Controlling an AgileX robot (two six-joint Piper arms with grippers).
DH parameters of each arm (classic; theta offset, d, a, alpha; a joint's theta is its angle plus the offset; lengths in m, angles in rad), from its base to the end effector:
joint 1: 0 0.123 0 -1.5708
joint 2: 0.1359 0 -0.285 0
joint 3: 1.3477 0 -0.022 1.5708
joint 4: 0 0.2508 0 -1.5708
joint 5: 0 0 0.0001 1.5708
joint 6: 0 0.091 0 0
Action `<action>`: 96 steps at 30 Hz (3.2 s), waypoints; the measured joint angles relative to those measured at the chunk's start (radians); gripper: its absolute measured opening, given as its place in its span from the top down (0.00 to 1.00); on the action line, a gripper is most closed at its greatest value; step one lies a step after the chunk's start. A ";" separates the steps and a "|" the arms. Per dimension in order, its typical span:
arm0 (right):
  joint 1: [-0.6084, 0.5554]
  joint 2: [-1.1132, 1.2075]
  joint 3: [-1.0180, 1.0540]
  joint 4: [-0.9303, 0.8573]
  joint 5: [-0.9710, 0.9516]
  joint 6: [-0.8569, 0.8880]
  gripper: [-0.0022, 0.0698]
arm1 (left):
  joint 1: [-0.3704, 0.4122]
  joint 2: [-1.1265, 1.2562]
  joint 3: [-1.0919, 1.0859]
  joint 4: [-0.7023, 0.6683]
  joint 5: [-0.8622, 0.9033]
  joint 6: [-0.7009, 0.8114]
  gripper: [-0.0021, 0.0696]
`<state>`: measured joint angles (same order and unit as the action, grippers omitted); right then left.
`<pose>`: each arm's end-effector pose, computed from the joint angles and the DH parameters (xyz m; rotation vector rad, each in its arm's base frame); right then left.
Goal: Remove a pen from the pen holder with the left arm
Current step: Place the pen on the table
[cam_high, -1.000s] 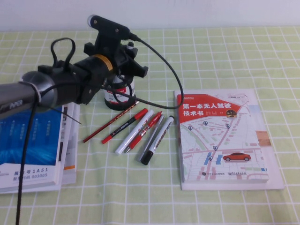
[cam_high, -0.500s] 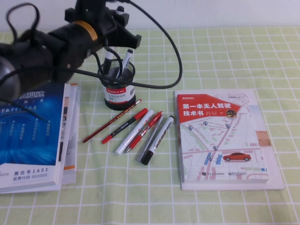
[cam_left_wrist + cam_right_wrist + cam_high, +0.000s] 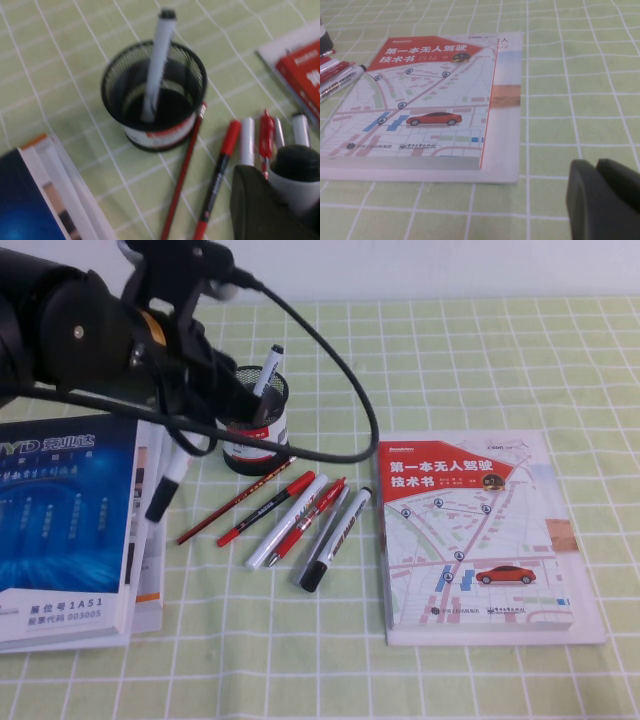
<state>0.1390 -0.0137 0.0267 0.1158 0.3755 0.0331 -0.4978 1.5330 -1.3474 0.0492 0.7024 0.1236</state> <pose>0.0514 0.0111 0.1714 -0.0276 1.8759 0.2325 0.3027 -0.1612 0.3386 0.7536 2.2512 -0.1241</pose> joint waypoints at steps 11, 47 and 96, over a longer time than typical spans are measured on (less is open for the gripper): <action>0.000 0.000 0.000 0.002 0.000 0.000 0.99 | -0.017 0.100 0.000 -0.059 0.177 0.066 0.81; 0.000 0.000 0.000 0.022 0.000 0.000 0.99 | -0.034 0.585 -0.306 -0.113 0.141 0.179 0.81; 0.000 0.000 0.000 0.023 0.000 0.000 0.99 | -0.133 -0.007 0.160 -0.111 0.001 0.027 0.96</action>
<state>0.1390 -0.0137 0.0267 0.1388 0.3755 0.0331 -0.6312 1.5265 -1.1876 -0.0617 0.7030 0.1502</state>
